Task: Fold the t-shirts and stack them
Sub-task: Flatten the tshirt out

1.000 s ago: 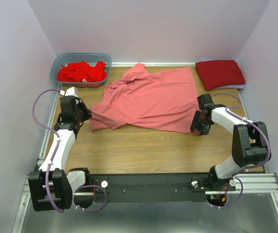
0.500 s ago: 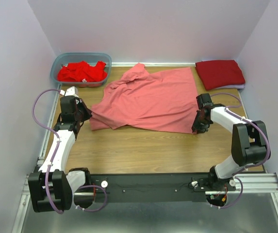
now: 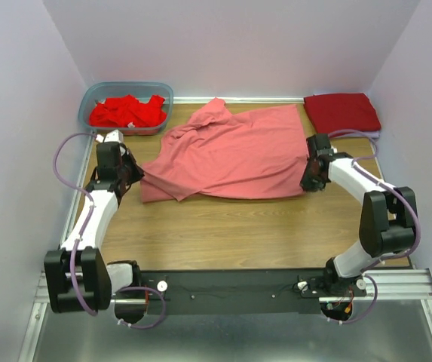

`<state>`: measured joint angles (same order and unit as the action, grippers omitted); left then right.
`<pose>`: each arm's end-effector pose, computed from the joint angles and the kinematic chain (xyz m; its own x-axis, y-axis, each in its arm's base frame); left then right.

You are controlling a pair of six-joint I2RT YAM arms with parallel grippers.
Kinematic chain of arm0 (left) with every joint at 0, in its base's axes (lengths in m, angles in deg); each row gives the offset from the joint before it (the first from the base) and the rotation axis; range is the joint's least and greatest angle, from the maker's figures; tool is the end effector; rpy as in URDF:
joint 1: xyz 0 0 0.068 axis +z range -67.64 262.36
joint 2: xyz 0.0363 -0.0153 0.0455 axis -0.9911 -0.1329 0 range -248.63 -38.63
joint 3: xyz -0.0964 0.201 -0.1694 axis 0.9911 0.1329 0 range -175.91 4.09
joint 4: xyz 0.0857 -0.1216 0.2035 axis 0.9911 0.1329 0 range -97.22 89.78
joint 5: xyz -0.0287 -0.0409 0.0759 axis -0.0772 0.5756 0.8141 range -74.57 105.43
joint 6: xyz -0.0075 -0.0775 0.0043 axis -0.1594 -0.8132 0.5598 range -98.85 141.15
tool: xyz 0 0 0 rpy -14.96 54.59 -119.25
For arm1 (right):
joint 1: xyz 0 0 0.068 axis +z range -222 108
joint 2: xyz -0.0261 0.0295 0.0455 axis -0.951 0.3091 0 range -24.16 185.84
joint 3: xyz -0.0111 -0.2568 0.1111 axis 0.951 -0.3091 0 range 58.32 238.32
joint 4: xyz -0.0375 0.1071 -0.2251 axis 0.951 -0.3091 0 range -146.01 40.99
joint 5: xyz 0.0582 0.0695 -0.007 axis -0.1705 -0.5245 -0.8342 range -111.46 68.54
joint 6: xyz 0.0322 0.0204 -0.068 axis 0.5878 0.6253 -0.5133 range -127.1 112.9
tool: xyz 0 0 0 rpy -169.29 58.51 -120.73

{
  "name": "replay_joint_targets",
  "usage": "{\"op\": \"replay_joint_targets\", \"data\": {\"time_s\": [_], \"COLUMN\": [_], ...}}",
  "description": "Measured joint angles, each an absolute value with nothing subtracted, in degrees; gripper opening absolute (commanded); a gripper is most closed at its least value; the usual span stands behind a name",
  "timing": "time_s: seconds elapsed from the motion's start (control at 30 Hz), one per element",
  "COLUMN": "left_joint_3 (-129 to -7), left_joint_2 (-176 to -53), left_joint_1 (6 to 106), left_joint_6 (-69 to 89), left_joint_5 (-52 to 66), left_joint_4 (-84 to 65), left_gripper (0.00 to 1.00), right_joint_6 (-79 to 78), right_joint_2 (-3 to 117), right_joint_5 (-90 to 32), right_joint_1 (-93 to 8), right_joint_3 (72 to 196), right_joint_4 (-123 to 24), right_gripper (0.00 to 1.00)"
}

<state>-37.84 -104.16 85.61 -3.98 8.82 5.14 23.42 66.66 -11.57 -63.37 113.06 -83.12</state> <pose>0.2604 0.0071 0.2391 -0.5464 -0.4535 -0.7041 -0.2156 0.8885 -0.4050 0.2948 0.0332 0.1637 -0.8471 0.3776 -0.3740 0.3947 0.9182 0.0329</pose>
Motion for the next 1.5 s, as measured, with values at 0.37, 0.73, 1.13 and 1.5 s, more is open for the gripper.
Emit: {"op": "replay_joint_targets", "data": {"time_s": [0.37, 0.73, 1.13, 1.5], "left_joint_3": [-79.1, -107.4, -109.2, -101.9], "left_joint_2": [-116.2, -101.7, -84.2, -92.3], "left_joint_1": [85.2, 84.9, 84.9, 84.9], "left_joint_6": [-5.0, -2.3, 2.7, 6.2], "left_joint_5": [12.2, 20.2, 23.9, 23.1], "left_joint_4": [17.6, 23.2, 20.0, 17.2], "left_gripper": [0.0, 0.0, 0.0, 0.0], "right_joint_6": [18.0, 10.7, 3.2, -1.1], "right_joint_2": [64.1, 43.9, 26.2, 27.9], "right_joint_5": [-7.6, -4.3, -10.3, -11.9], "right_joint_1": [-64.0, -64.1, -64.1, -64.1], "right_joint_3": [146.8, 163.0, 162.6, 155.0], "right_joint_4": [-83.1, -81.6, -81.2, -79.7], "right_gripper": [0.0, 0.0, 0.01, 0.04]}}
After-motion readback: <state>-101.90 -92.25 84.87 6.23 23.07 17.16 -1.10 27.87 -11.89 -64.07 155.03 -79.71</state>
